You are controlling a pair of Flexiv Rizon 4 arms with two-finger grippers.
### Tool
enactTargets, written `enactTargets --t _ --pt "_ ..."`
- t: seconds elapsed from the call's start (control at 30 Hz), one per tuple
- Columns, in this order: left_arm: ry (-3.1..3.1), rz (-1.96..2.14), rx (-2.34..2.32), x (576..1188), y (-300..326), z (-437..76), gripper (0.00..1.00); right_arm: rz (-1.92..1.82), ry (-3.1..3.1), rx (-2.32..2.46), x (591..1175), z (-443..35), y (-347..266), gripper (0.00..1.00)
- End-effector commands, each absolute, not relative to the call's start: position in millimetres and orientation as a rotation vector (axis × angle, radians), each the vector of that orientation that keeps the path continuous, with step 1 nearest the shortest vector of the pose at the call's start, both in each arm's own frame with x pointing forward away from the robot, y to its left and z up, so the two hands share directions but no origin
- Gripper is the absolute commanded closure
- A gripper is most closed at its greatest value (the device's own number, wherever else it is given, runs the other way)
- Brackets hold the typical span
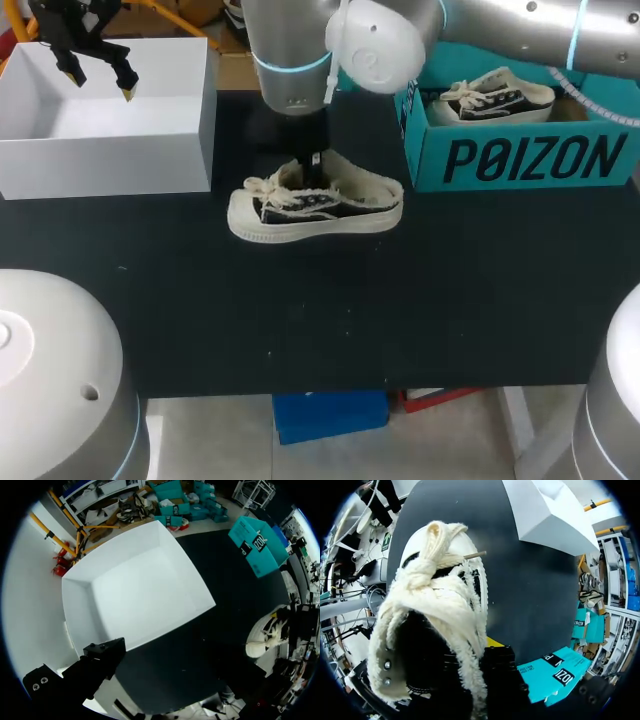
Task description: Take the shoe out of the shoebox, open the shoe tongue, remove and reinsert the insole, then place the shoe into the shoebox
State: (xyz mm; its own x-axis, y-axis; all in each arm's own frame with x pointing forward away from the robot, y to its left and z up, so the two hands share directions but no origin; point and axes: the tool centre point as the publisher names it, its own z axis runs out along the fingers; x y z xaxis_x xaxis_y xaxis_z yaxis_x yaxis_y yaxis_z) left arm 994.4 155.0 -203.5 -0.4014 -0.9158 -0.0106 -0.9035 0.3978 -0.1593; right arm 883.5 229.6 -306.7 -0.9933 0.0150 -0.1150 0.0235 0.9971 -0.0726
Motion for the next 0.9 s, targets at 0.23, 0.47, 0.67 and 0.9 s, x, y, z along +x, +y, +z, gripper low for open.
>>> enactTargets --t 0.23,0.47,0.67,0.9 --pt "2.544 -0.193 -1.661 993.4 155.3 -202.9 0.0 -0.062 3.033 -0.024 884.0 -360.6 253.9 1.0" --pt "2.544 -0.193 -1.661 993.4 155.3 -202.9 0.0 -0.039 3.036 -0.057 888.6 -381.5 261.3 1.0" --pt "2.544 -0.193 -1.661 993.4 155.3 -202.9 0.0 -0.05 3.055 -0.047 890.4 -393.9 261.8 1.0" --pt "2.544 -0.193 -1.661 993.4 155.3 -202.9 0.0 -0.016 3.076 0.007 888.8 -406.7 266.9 0.87"
